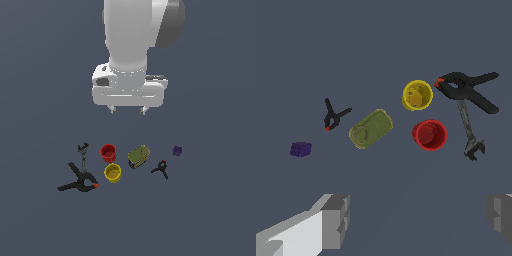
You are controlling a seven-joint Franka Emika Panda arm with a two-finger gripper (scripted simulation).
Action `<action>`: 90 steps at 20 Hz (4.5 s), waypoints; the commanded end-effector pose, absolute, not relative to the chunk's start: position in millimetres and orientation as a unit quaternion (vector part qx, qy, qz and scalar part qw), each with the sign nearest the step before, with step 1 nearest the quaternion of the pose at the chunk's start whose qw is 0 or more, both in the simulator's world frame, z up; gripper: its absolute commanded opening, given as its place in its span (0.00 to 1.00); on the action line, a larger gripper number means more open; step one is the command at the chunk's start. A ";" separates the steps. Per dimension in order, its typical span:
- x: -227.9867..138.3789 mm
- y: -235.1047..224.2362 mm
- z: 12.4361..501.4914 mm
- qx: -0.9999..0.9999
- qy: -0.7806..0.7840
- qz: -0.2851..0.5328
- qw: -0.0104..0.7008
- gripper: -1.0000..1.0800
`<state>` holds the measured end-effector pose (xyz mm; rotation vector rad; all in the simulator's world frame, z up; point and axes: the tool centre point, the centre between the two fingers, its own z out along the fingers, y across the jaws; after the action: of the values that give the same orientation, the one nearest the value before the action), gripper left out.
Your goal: Pick up a designated object from a clutter of objects.
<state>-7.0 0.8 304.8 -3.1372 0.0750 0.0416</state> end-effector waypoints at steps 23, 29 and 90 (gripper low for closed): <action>2.8 22.3 277.5 -0.999 0.027 0.015 0.006 0.96; 12.3 56.1 246.1 -0.999 0.044 0.013 -0.002 0.96; -14.7 249.7 21.9 -0.992 0.128 0.000 0.000 0.00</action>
<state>-14.9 250.1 22.2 -3.1159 0.3998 -0.0001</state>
